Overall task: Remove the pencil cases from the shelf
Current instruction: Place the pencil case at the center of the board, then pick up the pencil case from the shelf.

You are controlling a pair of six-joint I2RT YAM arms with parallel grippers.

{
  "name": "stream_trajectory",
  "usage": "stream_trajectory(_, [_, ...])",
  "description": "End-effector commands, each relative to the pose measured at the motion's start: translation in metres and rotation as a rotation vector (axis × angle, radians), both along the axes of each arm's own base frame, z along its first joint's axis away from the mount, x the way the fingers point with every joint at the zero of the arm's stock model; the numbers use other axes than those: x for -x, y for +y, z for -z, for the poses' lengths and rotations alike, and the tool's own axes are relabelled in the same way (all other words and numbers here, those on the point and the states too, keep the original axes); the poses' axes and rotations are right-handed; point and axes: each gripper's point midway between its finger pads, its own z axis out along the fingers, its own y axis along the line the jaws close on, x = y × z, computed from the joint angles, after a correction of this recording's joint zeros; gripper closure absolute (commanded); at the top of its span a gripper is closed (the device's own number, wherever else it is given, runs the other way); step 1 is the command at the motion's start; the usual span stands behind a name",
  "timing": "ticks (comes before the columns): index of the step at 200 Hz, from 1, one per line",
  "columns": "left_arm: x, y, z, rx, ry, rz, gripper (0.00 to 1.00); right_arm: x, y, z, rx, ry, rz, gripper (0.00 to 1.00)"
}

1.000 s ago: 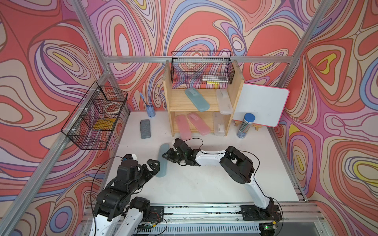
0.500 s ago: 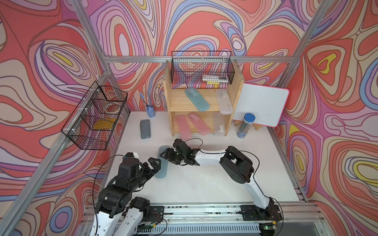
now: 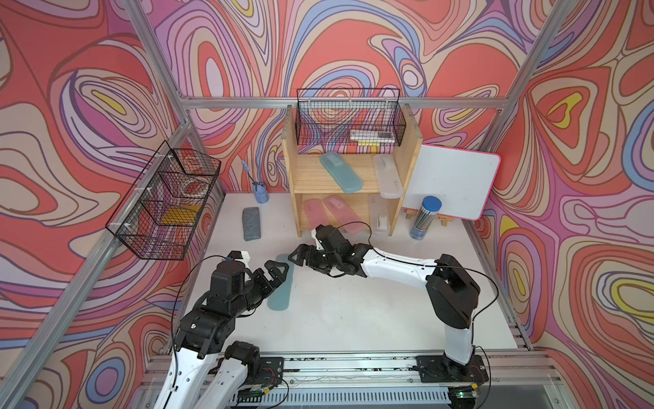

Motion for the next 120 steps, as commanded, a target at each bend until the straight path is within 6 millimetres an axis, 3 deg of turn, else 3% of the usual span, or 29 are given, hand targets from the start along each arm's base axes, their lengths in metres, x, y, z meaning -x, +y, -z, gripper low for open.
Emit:
stream_trajectory(1, [-0.023,-0.021,-0.022,0.109,-0.082,0.055,0.01,0.011,-0.037,0.001,0.144,-0.046,-0.002,0.02])
stream_trajectory(9, [-0.030,-0.025,-0.026,0.141,-0.091,0.057,0.01,0.013,-0.047,0.002,0.172,-0.050,0.007,0.02])
stream_trajectory(14, [-0.035,-0.029,-0.029,0.158,-0.098,0.062,0.01,0.015,-0.056,-0.012,0.172,-0.075,0.019,0.02])
stream_trajectory(89, [-0.109,-0.074,-0.069,0.337,-0.131,0.049,0.01,0.015,-0.165,-0.062,0.315,-0.198,0.246,0.02])
stream_trajectory(120, [-0.140,-0.098,-0.082,0.356,-0.156,0.025,0.02,0.015,-0.190,-0.077,0.313,-0.273,0.304,0.02])
